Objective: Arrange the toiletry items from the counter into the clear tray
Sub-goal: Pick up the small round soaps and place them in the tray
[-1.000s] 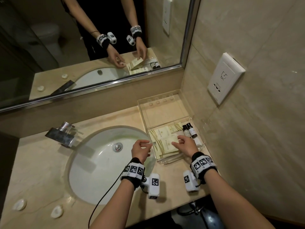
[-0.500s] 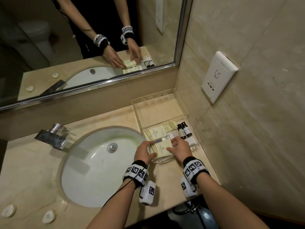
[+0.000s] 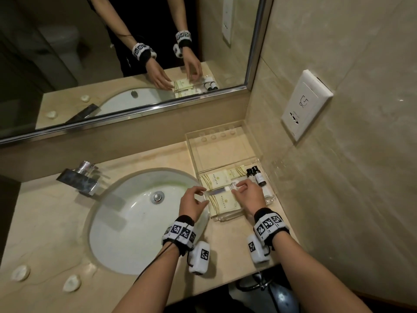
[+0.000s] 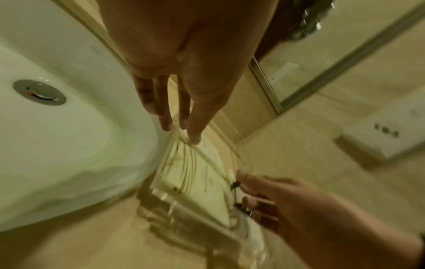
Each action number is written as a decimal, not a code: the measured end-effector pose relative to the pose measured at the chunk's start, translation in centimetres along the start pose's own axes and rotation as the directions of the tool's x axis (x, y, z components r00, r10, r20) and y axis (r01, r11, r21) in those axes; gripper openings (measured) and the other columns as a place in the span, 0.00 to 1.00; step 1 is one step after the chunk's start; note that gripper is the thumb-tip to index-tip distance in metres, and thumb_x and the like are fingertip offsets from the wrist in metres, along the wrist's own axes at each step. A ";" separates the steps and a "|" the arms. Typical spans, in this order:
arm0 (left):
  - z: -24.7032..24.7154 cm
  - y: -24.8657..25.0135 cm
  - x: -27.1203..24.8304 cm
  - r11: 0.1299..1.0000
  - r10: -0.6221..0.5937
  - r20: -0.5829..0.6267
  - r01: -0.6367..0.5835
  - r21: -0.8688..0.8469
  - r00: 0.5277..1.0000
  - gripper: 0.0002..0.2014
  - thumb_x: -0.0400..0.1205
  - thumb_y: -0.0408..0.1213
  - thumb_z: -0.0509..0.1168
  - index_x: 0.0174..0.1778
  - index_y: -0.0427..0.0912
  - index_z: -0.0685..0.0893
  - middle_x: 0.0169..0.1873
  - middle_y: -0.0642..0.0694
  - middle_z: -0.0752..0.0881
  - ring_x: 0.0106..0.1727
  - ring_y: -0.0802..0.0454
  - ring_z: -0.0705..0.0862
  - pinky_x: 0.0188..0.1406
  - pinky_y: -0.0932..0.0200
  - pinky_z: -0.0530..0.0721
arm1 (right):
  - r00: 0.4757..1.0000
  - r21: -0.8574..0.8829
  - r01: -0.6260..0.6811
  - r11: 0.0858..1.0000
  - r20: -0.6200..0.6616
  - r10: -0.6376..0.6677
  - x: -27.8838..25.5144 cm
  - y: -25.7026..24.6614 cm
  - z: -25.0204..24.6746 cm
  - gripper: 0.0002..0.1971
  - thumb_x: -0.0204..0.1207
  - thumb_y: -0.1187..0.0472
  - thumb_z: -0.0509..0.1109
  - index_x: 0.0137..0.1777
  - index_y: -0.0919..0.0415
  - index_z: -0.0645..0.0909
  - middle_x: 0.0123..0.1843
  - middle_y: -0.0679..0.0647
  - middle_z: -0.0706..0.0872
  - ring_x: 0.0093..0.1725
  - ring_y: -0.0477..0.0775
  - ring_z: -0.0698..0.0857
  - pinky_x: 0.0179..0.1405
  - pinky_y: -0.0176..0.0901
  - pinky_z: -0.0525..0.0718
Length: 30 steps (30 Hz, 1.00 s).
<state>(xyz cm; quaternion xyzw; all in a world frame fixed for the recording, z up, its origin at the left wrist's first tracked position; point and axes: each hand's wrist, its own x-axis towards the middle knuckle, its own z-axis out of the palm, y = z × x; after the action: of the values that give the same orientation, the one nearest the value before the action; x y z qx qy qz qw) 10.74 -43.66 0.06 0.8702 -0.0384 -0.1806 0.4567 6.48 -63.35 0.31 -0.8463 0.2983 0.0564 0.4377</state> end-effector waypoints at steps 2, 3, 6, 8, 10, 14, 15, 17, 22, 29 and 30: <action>-1.4 -0.1 0.0 0.993 -0.075 -0.026 0.073 -0.094 0.997 0.12 0.75 0.29 0.72 0.51 0.45 0.84 0.43 0.49 0.86 0.36 0.50 0.82 0.37 0.66 0.80 | 0.998 0.024 0.060 0.998 -0.002 -0.060 0.0 -1.5 0.1 0.12 0.75 0.56 0.75 0.55 0.58 0.81 0.43 0.48 0.85 0.43 0.47 0.84 0.38 0.33 0.80; -2.3 -0.3 -0.2 0.986 -0.104 -0.036 0.098 -0.132 0.994 0.09 0.75 0.30 0.71 0.49 0.46 0.85 0.41 0.49 0.86 0.36 0.50 0.82 0.35 0.65 0.79 | 0.996 0.046 0.092 0.995 0.000 -0.093 -0.2 -2.4 0.4 0.10 0.76 0.56 0.75 0.54 0.58 0.82 0.42 0.47 0.84 0.42 0.46 0.83 0.35 0.31 0.77; -5.2 -1.4 -1.1 0.971 -0.165 -0.065 0.150 -0.187 0.984 0.07 0.76 0.29 0.68 0.47 0.44 0.84 0.39 0.48 0.86 0.36 0.51 0.82 0.30 0.66 0.77 | 0.984 0.137 0.166 0.977 0.046 -0.173 -0.8 -5.4 2.8 0.08 0.75 0.56 0.75 0.50 0.58 0.85 0.39 0.46 0.85 0.39 0.44 0.83 0.35 0.30 0.78; -7.3 -2.6 -2.3 0.963 -0.206 -0.118 0.180 -0.201 0.971 0.07 0.76 0.29 0.67 0.48 0.42 0.85 0.38 0.48 0.86 0.33 0.53 0.82 0.29 0.68 0.76 | 0.970 0.172 0.196 0.965 0.109 -0.217 -1.4 -7.5 5.1 0.06 0.74 0.57 0.75 0.47 0.58 0.86 0.37 0.45 0.85 0.38 0.47 0.84 0.38 0.34 0.81; -9.7 -4.1 -3.7 0.953 -0.249 -0.185 0.207 -0.220 0.951 0.07 0.75 0.29 0.67 0.47 0.40 0.86 0.37 0.49 0.87 0.31 0.54 0.83 0.25 0.73 0.76 | 0.942 0.183 0.240 0.954 0.192 -0.274 -2.1 -9.5 8.0 0.05 0.73 0.57 0.75 0.44 0.58 0.87 0.35 0.47 0.85 0.38 0.50 0.85 0.42 0.40 0.83; -14.8 -8.0 -7.6 0.926 -0.346 -0.295 0.275 -0.258 0.891 0.06 0.75 0.29 0.68 0.46 0.40 0.86 0.35 0.45 0.87 0.29 0.53 0.83 0.23 0.75 0.75 | 0.857 0.175 0.328 0.928 0.359 -0.371 -4.9 -13.1 14.0 0.04 0.73 0.56 0.75 0.42 0.57 0.87 0.34 0.44 0.86 0.36 0.49 0.86 0.44 0.43 0.85; -16.0 -8.9 -8.6 0.920 -0.367 -0.319 0.289 -0.265 0.874 0.06 0.75 0.30 0.68 0.46 0.40 0.86 0.35 0.44 0.87 0.29 0.53 0.83 0.23 0.74 0.76 | 0.835 0.168 0.345 0.923 0.395 -0.384 -5.8 -13.9 15.4 0.04 0.73 0.57 0.74 0.42 0.57 0.87 0.34 0.44 0.86 0.38 0.50 0.87 0.45 0.44 0.85; -18.2 -10.6 -10.6 0.902 -0.411 -0.366 0.315 -0.295 0.835 0.06 0.75 0.30 0.68 0.46 0.40 0.86 0.36 0.44 0.88 0.29 0.54 0.83 0.22 0.74 0.75 | 0.783 0.157 0.386 0.909 0.466 -0.412 -7.6 -15.4 18.1 0.04 0.73 0.61 0.71 0.42 0.60 0.87 0.36 0.47 0.88 0.40 0.54 0.88 0.46 0.48 0.87; -22.6 -14.9 -15.3 0.851 -0.513 -0.463 0.359 -0.383 0.723 0.05 0.76 0.30 0.69 0.46 0.41 0.86 0.34 0.47 0.86 0.29 0.53 0.84 0.20 0.71 0.78 | 0.642 0.167 0.433 0.886 0.632 -0.433 -11.8 -18.4 23.9 0.03 0.72 0.62 0.71 0.40 0.57 0.86 0.34 0.44 0.88 0.39 0.51 0.88 0.46 0.44 0.86; -26.1 -20.7 -18.7 0.784 -0.620 -0.529 0.421 -0.457 0.580 0.05 0.75 0.29 0.67 0.42 0.43 0.86 0.35 0.46 0.86 0.37 0.49 0.85 0.32 0.64 0.81 | 0.506 0.157 0.475 0.866 0.756 -0.415 -16.2 -19.5 30.4 0.07 0.70 0.64 0.78 0.47 0.62 0.87 0.37 0.51 0.89 0.31 0.42 0.84 0.34 0.27 0.79; -26.6 -21.6 -18.9 0.775 -0.632 -0.545 0.427 -0.466 0.551 0.06 0.75 0.29 0.66 0.42 0.43 0.86 0.35 0.46 0.87 0.38 0.48 0.85 0.35 0.63 0.81 | 0.491 0.151 0.466 0.872 0.776 -0.397 -16.5 -19.5 31.2 0.08 0.69 0.65 0.79 0.48 0.63 0.87 0.37 0.51 0.89 0.32 0.42 0.86 0.34 0.28 0.81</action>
<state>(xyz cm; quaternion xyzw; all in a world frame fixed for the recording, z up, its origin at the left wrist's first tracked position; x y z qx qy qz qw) 0.30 -6.00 1.63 0.7696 0.4226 0.0141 0.4785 8.94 -23.13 0.93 -0.7971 -0.1483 0.3218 0.4890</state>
